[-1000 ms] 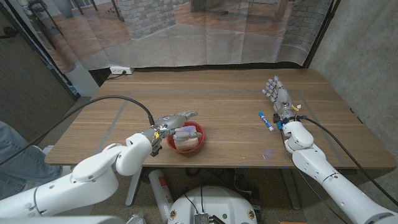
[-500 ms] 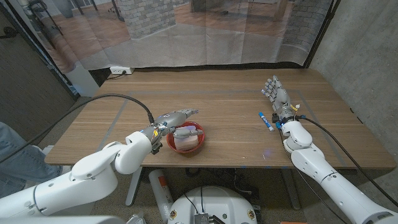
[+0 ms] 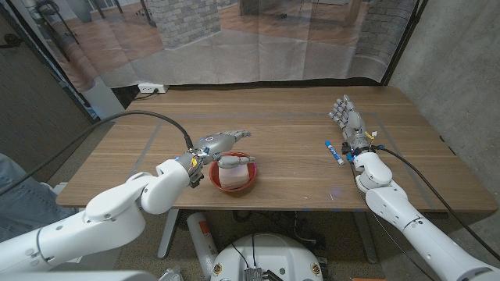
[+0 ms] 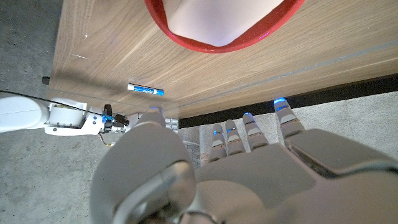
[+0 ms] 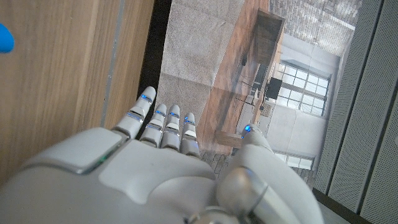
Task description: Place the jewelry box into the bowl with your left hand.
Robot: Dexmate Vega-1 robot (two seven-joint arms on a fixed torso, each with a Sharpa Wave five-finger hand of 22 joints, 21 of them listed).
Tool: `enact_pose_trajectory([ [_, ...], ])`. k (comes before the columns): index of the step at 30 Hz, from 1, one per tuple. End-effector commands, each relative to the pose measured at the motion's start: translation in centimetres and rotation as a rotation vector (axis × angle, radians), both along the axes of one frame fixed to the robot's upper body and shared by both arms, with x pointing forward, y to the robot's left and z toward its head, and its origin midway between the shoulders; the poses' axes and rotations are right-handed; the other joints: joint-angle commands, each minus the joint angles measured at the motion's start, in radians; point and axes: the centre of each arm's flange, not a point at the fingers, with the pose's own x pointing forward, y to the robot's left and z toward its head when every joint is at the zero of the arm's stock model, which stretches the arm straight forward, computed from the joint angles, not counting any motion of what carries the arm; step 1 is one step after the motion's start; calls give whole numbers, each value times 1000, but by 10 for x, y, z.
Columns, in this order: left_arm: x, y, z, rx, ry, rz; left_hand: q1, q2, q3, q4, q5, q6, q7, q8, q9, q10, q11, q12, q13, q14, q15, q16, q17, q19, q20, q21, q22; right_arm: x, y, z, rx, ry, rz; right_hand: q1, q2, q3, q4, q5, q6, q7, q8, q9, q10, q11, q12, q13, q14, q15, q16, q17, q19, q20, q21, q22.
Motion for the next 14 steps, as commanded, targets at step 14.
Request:
enact_pose_trajectory([
  [14, -9, -2, 18, 32, -57, -19, 6, 13, 6, -6, 7, 15, -6, 9, 2, 15, -1, 8, -3, 13, -3, 6, -4, 4, 5, -4, 2, -3, -1, 2, -1, -5, -9, 1, 10, 5, -8, 0, 12, 3, -1, 2, 8, -1, 1, 2, 10, 1, -3, 3, 13, -7, -5, 2],
])
